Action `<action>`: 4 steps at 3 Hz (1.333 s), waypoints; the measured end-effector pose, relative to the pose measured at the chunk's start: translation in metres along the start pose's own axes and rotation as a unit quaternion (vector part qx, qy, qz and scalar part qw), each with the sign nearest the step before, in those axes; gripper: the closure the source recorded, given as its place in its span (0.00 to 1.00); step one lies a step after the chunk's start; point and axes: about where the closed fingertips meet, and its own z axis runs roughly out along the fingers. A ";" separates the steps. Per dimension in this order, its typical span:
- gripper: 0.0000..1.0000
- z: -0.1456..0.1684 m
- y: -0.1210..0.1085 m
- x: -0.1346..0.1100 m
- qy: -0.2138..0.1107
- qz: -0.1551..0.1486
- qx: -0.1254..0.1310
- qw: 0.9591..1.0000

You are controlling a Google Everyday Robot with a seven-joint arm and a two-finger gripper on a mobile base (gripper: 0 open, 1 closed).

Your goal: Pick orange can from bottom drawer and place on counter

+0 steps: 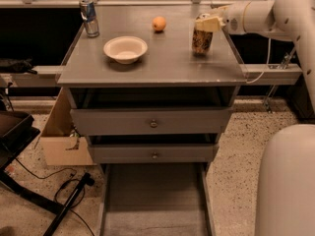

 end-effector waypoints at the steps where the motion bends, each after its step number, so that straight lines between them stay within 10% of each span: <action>1: 1.00 0.003 -0.005 0.029 0.014 0.025 0.003 1.000; 4: 0.30 0.003 -0.005 0.029 0.015 0.025 0.003 1.000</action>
Offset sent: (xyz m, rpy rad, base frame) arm 0.0029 -0.0093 -0.0284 0.0106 0.0521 -0.0232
